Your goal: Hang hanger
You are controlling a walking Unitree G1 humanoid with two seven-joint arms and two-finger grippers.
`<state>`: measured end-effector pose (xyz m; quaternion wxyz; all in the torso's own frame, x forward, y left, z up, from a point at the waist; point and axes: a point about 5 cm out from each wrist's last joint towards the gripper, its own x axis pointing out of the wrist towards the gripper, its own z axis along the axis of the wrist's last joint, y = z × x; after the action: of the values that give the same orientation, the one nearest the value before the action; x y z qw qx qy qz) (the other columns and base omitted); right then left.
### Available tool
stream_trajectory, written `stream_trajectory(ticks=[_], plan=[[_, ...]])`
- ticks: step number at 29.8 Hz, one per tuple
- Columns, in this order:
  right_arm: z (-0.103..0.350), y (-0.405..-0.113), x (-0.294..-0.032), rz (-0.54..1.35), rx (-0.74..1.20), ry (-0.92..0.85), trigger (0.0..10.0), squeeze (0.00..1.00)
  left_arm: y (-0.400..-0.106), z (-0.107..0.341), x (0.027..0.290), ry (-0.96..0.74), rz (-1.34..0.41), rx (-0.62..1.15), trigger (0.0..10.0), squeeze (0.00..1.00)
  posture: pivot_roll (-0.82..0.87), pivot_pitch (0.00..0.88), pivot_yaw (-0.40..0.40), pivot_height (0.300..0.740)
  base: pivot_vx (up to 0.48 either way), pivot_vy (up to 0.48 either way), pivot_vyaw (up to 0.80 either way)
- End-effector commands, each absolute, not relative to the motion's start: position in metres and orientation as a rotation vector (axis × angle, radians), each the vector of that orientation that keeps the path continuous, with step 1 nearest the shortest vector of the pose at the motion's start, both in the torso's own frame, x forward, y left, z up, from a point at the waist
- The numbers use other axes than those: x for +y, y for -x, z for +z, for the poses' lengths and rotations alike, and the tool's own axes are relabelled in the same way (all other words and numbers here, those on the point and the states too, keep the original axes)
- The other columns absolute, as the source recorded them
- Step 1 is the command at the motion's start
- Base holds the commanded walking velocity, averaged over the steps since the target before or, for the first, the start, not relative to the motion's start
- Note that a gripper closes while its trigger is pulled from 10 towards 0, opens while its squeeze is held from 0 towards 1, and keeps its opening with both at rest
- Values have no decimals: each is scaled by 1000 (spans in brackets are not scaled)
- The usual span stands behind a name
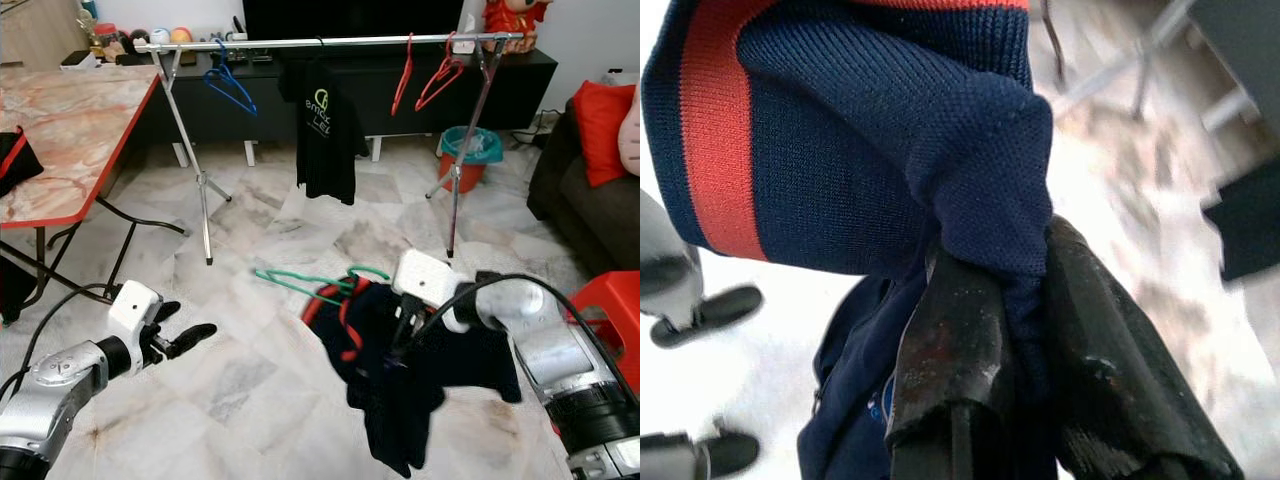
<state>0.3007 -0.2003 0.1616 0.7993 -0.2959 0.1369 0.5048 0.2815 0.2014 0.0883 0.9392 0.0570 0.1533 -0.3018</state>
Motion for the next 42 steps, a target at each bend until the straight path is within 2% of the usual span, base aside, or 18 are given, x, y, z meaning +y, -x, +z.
stream_trajectory(ticks=[1,6,12,20,30,42], plan=[[174,-302,-192,1125,236,630,10000,0,-284,96,192,-97,-665,284,10000,0,-78,0,-3,740,0,0,0],[173,-299,-181,1238,222,621,10000,0,-286,107,170,-53,-791,242,10000,0,-73,0,-11,740,0,0,0],[177,-300,-176,1292,195,601,10000,0,-284,112,166,-51,-879,263,10000,0,-68,0,-15,740,0,0,0],[203,-304,-167,1332,60,501,10000,0,-283,115,168,-47,-894,268,10000,0,-65,0,-15,740,0,0,0],[196,-304,-169,1335,96,518,10000,0,-290,115,180,-58,-784,248,10000,0,-64,0,-20,740,0,0,0],[217,-302,-159,1393,-23,423,10000,0,-287,116,173,-23,-855,252,10000,0,-68,0,-21,740,0,0,0]])
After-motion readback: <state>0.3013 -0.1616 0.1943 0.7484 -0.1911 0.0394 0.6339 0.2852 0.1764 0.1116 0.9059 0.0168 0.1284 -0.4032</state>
